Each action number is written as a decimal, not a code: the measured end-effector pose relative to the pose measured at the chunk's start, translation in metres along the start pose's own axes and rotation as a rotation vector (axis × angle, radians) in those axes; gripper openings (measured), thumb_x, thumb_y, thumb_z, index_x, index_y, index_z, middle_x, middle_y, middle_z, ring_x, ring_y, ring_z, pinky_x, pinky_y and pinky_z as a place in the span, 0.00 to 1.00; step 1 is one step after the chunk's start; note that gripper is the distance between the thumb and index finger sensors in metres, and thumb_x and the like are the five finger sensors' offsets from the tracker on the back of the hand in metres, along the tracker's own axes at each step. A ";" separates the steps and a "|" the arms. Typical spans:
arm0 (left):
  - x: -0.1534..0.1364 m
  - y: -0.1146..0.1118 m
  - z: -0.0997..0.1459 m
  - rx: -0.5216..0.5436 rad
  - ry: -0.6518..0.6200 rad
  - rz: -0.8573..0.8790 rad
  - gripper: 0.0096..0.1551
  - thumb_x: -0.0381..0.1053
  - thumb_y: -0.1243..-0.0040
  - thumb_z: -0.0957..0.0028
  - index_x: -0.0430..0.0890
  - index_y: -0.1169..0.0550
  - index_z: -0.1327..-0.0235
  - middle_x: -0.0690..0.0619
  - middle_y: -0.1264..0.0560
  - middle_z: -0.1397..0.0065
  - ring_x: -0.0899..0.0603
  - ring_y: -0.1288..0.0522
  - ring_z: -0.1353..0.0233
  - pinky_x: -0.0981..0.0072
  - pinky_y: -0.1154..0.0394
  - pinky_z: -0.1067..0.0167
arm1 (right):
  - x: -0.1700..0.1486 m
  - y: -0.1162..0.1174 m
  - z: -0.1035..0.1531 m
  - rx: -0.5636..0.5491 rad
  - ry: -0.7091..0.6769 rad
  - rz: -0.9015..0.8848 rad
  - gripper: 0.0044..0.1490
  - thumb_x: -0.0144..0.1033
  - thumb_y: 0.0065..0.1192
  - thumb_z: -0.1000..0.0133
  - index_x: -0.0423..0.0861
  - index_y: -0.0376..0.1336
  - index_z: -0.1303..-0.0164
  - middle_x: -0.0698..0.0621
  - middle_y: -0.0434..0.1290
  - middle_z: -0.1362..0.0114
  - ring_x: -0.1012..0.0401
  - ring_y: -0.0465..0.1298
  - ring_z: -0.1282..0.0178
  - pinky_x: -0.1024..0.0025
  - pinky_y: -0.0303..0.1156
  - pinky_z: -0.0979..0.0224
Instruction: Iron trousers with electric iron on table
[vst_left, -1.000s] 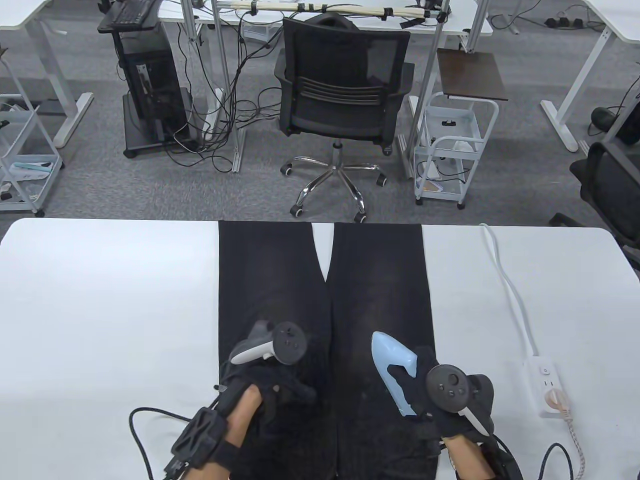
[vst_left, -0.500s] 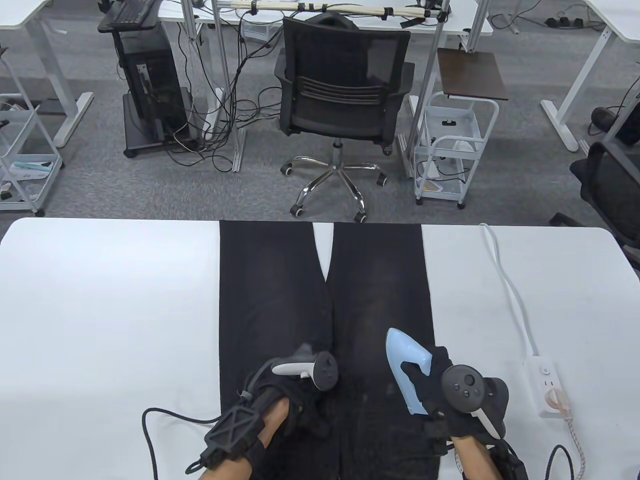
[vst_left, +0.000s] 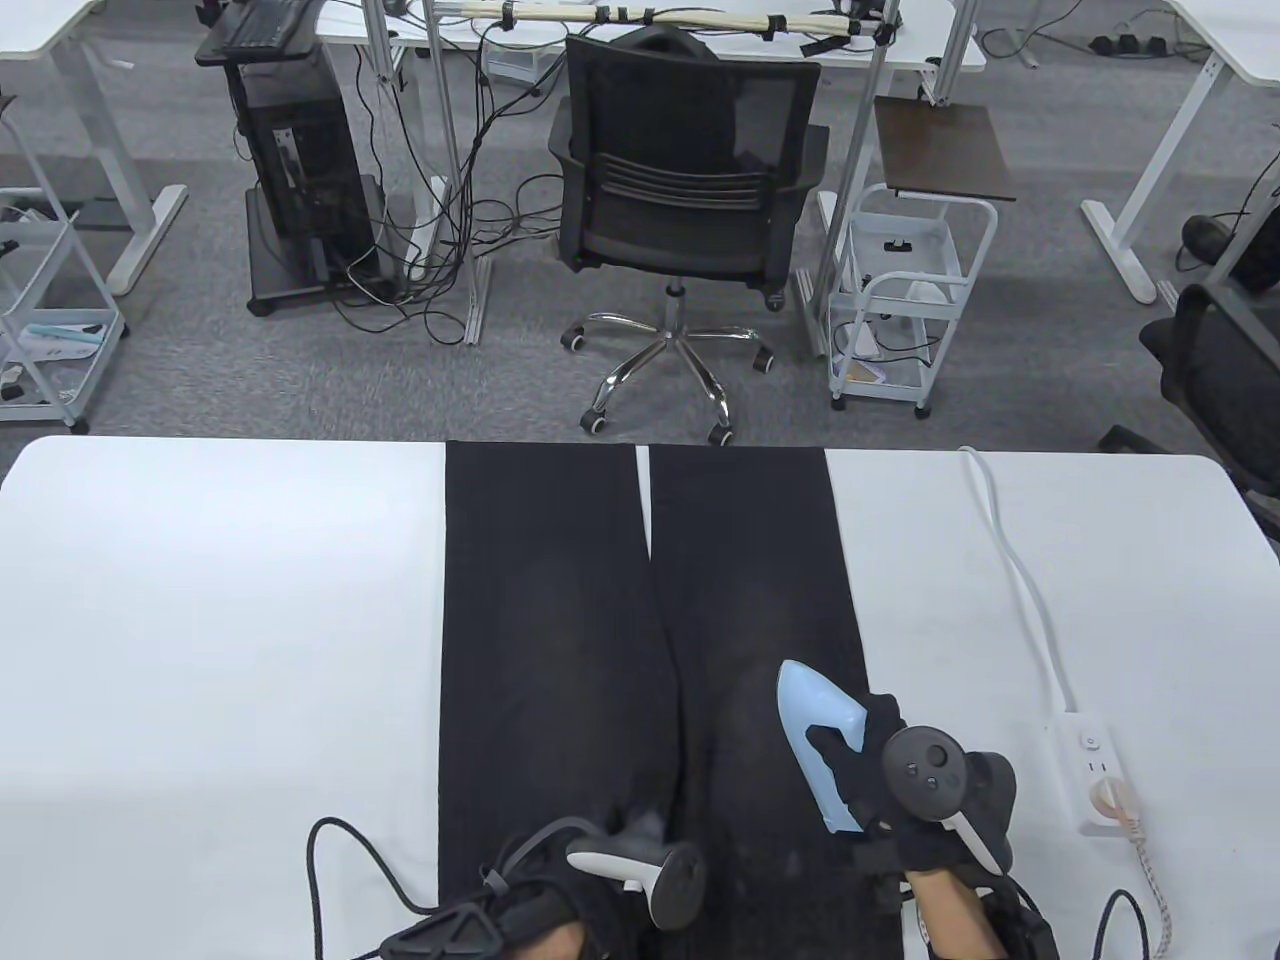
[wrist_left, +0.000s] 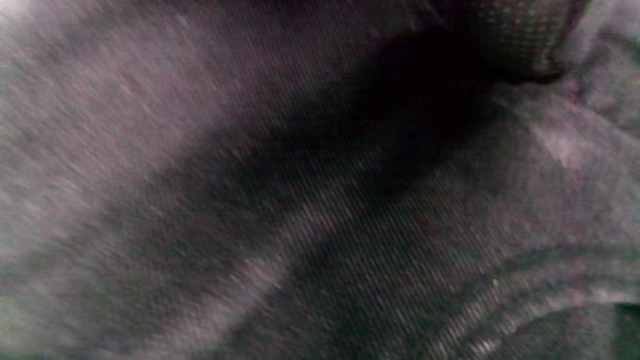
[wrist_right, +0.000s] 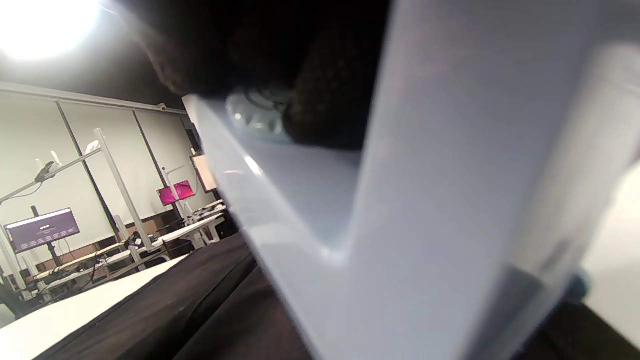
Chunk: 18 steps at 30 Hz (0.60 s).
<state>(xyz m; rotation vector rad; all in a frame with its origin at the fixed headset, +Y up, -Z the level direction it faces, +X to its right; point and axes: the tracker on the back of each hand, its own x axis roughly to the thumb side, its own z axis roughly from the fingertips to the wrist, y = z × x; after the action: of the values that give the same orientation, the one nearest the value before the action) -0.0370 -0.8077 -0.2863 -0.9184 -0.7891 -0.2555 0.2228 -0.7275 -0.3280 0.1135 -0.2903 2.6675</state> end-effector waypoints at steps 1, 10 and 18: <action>-0.006 0.008 0.002 0.006 -0.026 0.006 0.74 0.72 0.39 0.49 0.46 0.74 0.23 0.22 0.80 0.25 0.08 0.74 0.29 0.13 0.62 0.36 | 0.000 0.000 0.000 -0.002 0.000 0.002 0.31 0.52 0.64 0.43 0.38 0.63 0.45 0.56 0.79 0.60 0.64 0.84 0.66 0.59 0.83 0.58; -0.120 0.101 -0.023 0.275 0.129 0.238 0.70 0.67 0.35 0.48 0.46 0.67 0.19 0.30 0.74 0.19 0.17 0.66 0.20 0.15 0.58 0.33 | -0.003 -0.002 -0.001 -0.008 0.009 0.003 0.31 0.52 0.64 0.43 0.38 0.63 0.45 0.56 0.79 0.60 0.64 0.84 0.66 0.59 0.83 0.58; -0.156 0.113 -0.069 0.177 0.144 0.318 0.72 0.71 0.33 0.56 0.59 0.69 0.22 0.36 0.83 0.23 0.15 0.80 0.28 0.11 0.66 0.38 | -0.009 -0.001 -0.004 0.021 0.038 0.008 0.32 0.52 0.64 0.43 0.38 0.63 0.45 0.56 0.79 0.60 0.63 0.84 0.66 0.58 0.83 0.58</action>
<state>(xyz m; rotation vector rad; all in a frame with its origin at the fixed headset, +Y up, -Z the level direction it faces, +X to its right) -0.0535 -0.8137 -0.4898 -0.8340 -0.5146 0.0266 0.2309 -0.7297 -0.3330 0.0688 -0.2515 2.6780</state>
